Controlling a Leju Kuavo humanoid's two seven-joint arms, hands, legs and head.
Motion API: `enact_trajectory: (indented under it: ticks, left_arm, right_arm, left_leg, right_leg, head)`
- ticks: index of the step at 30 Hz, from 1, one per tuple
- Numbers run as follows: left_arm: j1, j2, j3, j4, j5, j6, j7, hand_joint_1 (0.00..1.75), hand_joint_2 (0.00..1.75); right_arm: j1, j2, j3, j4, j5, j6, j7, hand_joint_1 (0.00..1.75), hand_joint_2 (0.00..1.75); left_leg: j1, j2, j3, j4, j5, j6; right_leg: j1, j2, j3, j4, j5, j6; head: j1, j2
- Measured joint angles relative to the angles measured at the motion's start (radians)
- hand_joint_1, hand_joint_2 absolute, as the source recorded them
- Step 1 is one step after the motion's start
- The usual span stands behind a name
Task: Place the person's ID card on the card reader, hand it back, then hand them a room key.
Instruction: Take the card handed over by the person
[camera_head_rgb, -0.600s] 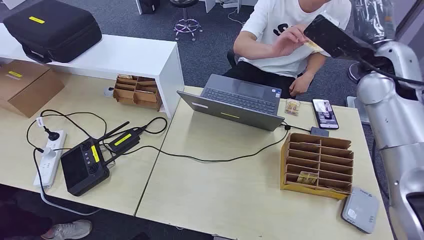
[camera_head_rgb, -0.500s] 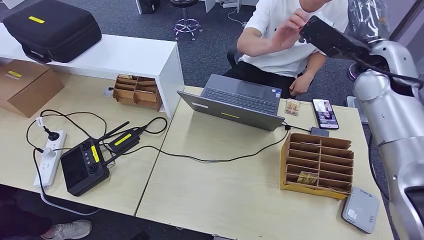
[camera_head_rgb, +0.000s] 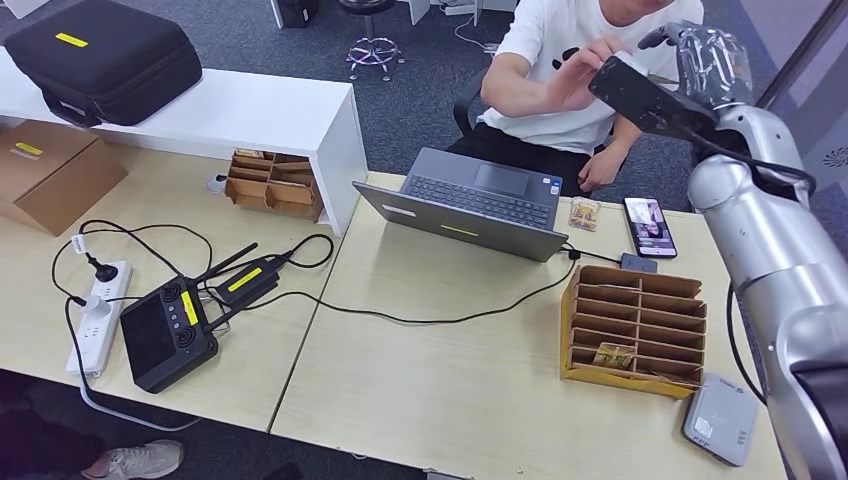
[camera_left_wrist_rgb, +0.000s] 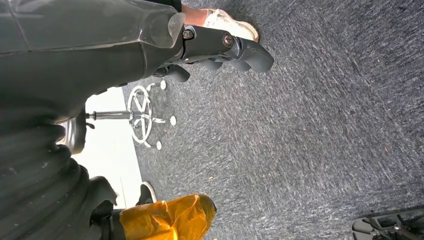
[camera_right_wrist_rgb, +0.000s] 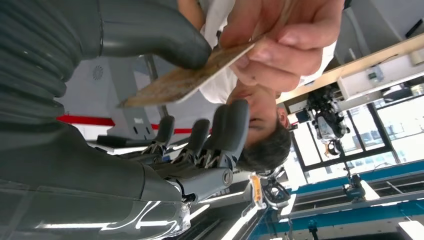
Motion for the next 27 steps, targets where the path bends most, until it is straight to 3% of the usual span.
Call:
enact_trajectory:
  ticks: [5,11,16,21,27]
  left_arm:
    - [0.001,0.000,0.000,0.000,0.007,0.000,-0.002,0.00,1.75]
    - [0.007,0.000,0.000,0.000,0.022,0.003,-0.014,0.00,1.75]
    - [0.021,0.000,0.001,0.000,0.038,0.009,-0.029,0.00,1.75]
    - [0.042,0.000,0.015,0.000,0.060,0.023,-0.043,0.00,1.75]
    - [0.056,0.000,0.045,0.000,0.087,0.037,-0.045,0.00,1.75]
  right_arm:
    - [0.003,0.002,-0.036,0.009,-0.090,0.032,-0.046,1.75,1.75]
    - [0.029,0.001,-0.143,0.010,-0.292,0.189,-0.153,1.75,1.75]
    - [0.080,-0.026,-0.207,-0.018,-0.356,0.214,-0.223,1.75,1.75]
    - [0.197,-0.099,-0.267,-0.135,-0.428,0.186,-0.268,1.75,1.75]
    - [0.420,-0.195,-0.368,-0.332,-0.499,0.140,-0.294,1.75,1.75]
  left_leg:
    - [0.000,0.000,0.000,0.000,0.000,0.000]
    - [0.000,0.000,0.000,0.000,0.000,0.000]
    - [0.000,0.000,0.000,0.001,0.000,0.000]
    - [0.000,0.000,0.000,0.001,-0.001,0.001]
    - [0.000,-0.001,-0.001,0.001,-0.002,0.002]
  right_leg:
    - [0.000,0.000,0.000,0.000,0.000,0.000]
    - [0.000,0.000,0.000,0.000,0.000,0.000]
    - [0.000,0.000,0.000,-0.001,0.000,0.000]
    - [0.000,0.000,0.000,-0.002,0.000,0.000]
    - [0.000,-0.001,0.000,-0.003,0.000,0.000]
  head:
    - [0.000,0.000]
    - [0.000,0.000]
    - [0.000,0.000]
    - [0.000,0.000]
    - [0.000,0.000]
